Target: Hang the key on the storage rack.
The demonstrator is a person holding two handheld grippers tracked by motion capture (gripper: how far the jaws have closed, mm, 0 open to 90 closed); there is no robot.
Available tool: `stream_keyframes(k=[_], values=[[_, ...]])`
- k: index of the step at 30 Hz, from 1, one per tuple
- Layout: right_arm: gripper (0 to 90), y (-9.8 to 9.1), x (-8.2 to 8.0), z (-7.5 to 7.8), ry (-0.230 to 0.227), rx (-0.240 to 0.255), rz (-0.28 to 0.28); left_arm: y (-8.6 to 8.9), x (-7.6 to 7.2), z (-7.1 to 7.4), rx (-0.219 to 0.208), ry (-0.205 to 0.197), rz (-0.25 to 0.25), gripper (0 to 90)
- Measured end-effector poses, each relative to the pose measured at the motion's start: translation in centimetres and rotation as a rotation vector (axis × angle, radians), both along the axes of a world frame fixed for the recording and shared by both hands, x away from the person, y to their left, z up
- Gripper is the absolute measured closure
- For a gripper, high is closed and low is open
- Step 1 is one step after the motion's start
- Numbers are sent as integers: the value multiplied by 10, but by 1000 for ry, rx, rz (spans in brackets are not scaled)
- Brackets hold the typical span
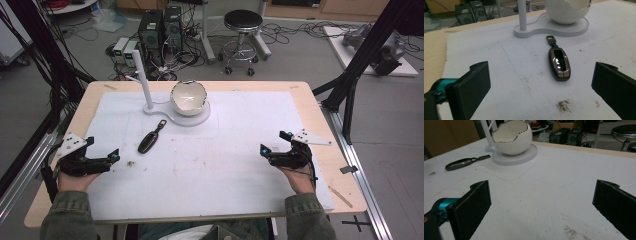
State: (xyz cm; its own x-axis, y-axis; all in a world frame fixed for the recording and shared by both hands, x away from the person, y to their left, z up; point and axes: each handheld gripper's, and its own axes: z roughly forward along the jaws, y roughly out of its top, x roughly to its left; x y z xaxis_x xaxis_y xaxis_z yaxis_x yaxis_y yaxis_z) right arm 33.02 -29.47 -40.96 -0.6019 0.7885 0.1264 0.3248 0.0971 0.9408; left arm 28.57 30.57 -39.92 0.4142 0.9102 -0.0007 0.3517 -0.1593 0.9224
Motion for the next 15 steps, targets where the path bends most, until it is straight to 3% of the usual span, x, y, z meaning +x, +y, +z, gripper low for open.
stream_keyframes(k=[5,8,9,15], values=[[8,-1,0,0,3,-3,-6,-1,2,0,4,16,-1,25],[8,0,-1,0,-4,-11,-10,-5,4,0,21,36,-22,25],[8,-1,-1,0,-10,-11,-12,-7,8,0,37,66,-36,25],[8,-4,-1,1,-10,0,-31,-14,12,2,52,91,-51,25]])
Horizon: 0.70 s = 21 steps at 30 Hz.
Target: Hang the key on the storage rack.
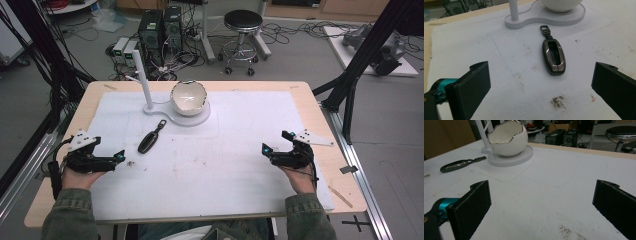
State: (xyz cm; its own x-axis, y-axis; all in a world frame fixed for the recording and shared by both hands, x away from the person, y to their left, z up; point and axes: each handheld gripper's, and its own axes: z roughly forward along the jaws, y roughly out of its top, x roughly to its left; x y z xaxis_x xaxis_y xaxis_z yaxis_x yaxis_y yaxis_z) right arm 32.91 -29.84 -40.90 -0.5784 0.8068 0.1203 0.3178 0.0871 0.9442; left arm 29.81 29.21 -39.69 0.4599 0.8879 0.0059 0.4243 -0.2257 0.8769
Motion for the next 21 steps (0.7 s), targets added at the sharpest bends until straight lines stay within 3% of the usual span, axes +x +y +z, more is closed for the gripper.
stream_keyframes(k=[4,7,18,21], values=[[8,-1,0,0,4,2,-5,-5,9,7,0,50,-47,25],[8,-1,0,0,3,2,-7,-6,16,11,6,78,-54,25],[8,-2,0,-1,3,-13,-9,-16,38,24,68,119,-59,25],[8,-2,1,-1,6,-18,-9,-19,40,27,63,119,-67,25]])
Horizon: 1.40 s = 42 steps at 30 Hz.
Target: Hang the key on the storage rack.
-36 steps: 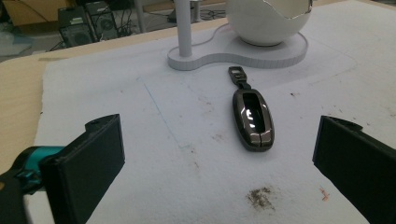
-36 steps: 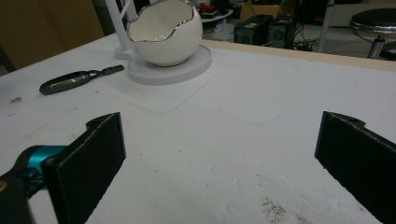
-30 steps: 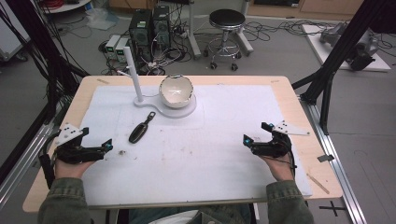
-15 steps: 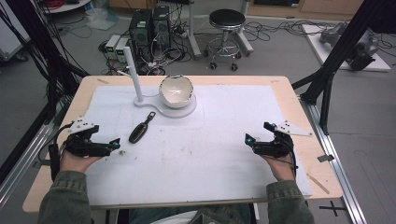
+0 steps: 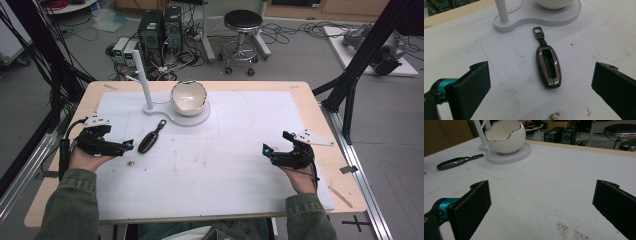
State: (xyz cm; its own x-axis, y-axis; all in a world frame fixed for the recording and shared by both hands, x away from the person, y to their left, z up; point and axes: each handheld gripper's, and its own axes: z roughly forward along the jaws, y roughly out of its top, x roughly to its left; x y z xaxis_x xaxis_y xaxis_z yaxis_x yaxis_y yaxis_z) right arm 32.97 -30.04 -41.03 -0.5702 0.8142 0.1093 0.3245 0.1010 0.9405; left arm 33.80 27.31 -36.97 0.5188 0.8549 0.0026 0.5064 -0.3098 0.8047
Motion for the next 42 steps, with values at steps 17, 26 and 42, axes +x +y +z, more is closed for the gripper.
stream_keyframes(k=[17,26,42], values=[[8,0,0,-1,16,-1,11,-31,36,28,118,67,-50,25],[8,-1,0,-1,6,-4,17,-48,66,34,174,130,-75,25],[8,-3,2,-3,9,5,21,-71,115,16,235,274,-100,25]])
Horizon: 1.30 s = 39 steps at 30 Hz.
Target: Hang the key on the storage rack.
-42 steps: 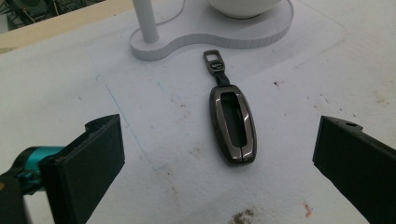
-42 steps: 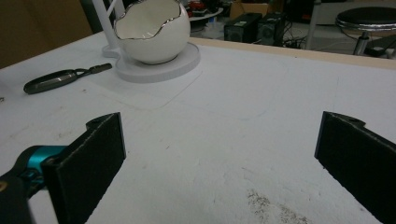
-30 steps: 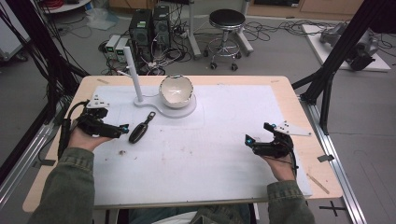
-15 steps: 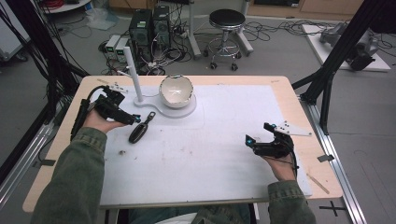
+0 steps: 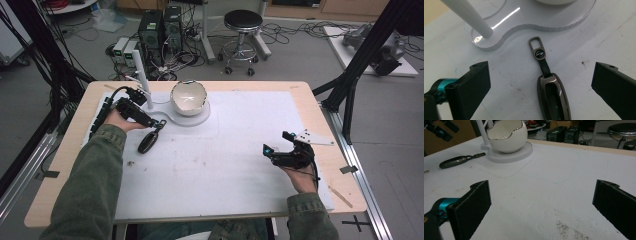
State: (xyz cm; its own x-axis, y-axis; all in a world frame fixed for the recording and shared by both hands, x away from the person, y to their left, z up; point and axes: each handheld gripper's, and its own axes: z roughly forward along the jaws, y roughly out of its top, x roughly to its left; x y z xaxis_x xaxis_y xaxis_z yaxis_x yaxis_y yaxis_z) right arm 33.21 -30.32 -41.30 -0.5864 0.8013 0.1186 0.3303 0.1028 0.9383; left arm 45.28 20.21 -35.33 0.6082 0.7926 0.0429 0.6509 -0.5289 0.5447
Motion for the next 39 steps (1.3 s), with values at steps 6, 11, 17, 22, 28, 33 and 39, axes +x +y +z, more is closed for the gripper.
stream_keyframes(k=[6,11,17,22,28,33,39], values=[[8,1,3,-2,8,-10,4,-9,13,-16,20,79,-6,26],[8,1,2,-2,12,-14,3,-17,24,-21,54,117,-14,49],[8,1,1,-2,12,-21,1,-24,33,-23,87,161,-27,49],[8,-1,0,-2,21,-15,-2,-25,37,-32,109,197,-20,60],[8,-1,0,-3,23,-18,-5,-31,38,-41,128,227,-32,60],[8,-1,0,-3,18,-24,0,-35,39,-46,148,252,-41,103],[8,-3,-2,-3,25,-19,-1,-36,40,-47,165,287,-24,238]])
